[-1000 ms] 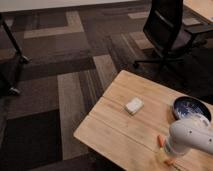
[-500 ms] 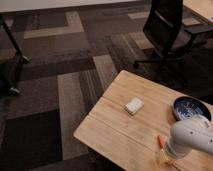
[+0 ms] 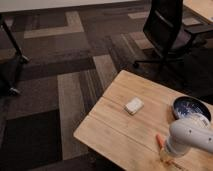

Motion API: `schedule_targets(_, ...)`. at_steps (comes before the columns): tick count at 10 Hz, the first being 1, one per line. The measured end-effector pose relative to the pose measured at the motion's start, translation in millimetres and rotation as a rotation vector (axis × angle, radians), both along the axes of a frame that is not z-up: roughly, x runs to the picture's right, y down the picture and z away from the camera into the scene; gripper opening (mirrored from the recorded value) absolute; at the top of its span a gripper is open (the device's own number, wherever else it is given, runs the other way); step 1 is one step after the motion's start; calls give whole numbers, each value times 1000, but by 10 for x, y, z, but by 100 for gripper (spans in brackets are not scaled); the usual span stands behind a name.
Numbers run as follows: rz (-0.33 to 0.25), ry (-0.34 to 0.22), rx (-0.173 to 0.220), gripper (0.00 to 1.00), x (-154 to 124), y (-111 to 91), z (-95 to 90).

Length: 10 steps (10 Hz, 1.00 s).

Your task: Place the pepper in the ceramic bowl

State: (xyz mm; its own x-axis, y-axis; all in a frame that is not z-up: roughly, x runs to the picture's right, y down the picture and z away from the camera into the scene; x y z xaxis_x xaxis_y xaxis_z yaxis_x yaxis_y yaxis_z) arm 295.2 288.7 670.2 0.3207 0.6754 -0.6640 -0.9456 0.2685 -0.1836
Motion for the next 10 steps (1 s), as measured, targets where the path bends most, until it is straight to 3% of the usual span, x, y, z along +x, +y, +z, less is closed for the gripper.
schedule_targets(1,-6,7,1,0,9,-117,-3)
schedule_targets(2,-17,44,8,0,116,-416,-34)
schedule_targets(5,-27,252,57,0,969,-1656,-131)
schedule_targets(7,-14,295,60,0,1175,-1865,-119)
schedule_targets(10,-14,295,58,0,1177,-1858,-117)
